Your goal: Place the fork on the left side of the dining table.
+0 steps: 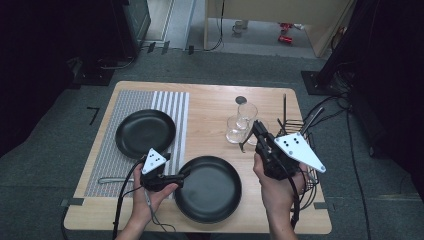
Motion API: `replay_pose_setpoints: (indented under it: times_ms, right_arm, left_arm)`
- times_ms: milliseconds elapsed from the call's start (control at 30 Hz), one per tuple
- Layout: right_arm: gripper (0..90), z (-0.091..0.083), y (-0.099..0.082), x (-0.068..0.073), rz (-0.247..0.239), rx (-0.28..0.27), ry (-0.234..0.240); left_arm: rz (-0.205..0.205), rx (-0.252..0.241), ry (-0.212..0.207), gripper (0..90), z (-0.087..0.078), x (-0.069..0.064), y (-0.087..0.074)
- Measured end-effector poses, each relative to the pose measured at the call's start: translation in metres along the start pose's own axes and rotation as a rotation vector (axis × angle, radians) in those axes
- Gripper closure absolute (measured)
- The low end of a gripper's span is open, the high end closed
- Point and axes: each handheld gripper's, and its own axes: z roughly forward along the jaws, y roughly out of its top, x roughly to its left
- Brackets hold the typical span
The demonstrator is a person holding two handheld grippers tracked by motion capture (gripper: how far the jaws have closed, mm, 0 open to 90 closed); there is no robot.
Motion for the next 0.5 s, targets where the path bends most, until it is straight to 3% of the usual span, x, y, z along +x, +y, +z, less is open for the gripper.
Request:
replay_pose_setpoints:
  times_ms: [500]
  right_arm:
    - [88.3,0.004,-0.004,0.009,0.006,0.007,0.024]
  left_arm:
    - [0.021,-0.004,-0.024,13.1,0.012,-0.015,0.005]
